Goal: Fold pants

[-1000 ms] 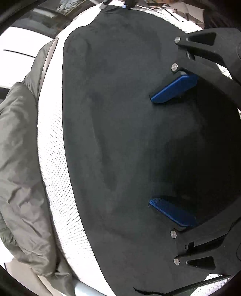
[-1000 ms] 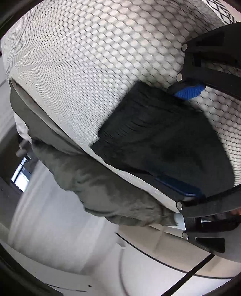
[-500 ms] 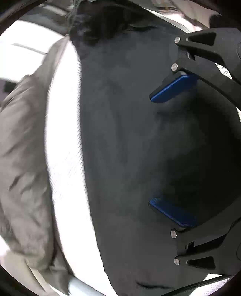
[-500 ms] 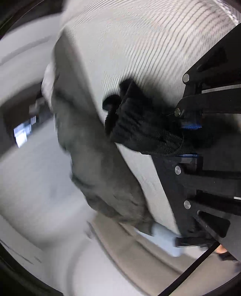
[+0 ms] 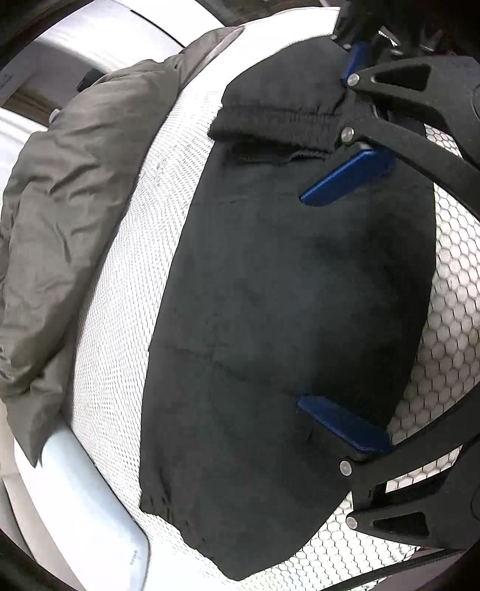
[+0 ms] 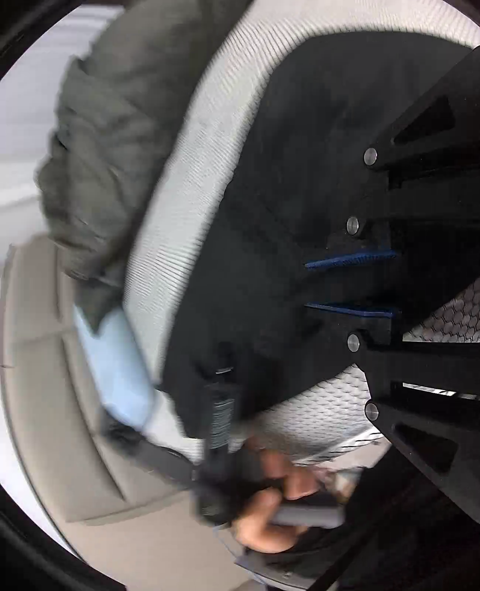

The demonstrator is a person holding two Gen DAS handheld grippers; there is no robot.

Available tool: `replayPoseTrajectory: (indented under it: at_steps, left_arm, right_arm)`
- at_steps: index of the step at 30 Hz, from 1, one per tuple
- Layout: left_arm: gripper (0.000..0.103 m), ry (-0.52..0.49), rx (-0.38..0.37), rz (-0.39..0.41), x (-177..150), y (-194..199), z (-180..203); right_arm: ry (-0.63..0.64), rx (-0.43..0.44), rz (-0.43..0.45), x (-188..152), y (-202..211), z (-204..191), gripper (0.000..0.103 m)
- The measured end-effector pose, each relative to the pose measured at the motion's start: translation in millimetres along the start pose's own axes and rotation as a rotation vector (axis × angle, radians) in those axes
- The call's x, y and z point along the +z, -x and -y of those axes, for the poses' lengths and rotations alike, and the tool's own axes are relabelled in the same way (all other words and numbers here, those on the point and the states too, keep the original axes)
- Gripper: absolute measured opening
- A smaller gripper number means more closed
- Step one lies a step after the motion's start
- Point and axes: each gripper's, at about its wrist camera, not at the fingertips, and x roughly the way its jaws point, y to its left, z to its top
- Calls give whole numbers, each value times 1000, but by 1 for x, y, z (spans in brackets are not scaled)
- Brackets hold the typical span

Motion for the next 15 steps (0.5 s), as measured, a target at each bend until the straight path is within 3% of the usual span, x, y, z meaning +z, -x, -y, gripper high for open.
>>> replayPoseTrajectory:
  at_steps: [1, 3, 6, 9, 10, 12, 15]
  left_arm:
    - [102, 2, -11, 0, 1, 0, -1]
    - [102, -3, -31, -3, 1, 1, 4]
    - [102, -54, -126, 5, -2, 11, 32]
    - [102, -142, -221, -20, -8, 10, 65]
    - [102, -170, -222, -38, -11, 7, 75]
    - [102, -277, -153, -75, -22, -3, 98]
    - [103, -468, 22, -66, -45, -17, 117]
  right_arm:
    - [3, 5, -2, -3, 4, 1, 40]
    - [-3, 10, 26, -8, 19, 8, 63]
    - [-34, -7, 98, -25, 53, 20, 79]
    - [-106, -62, 148, -46, 75, 41, 81]
    - [-153, -82, 159, -54, 82, 55, 81]
    - [-224, -114, 144, -63, 87, 78, 82]
    - [-245, -155, 66, -80, 81, 96, 82]
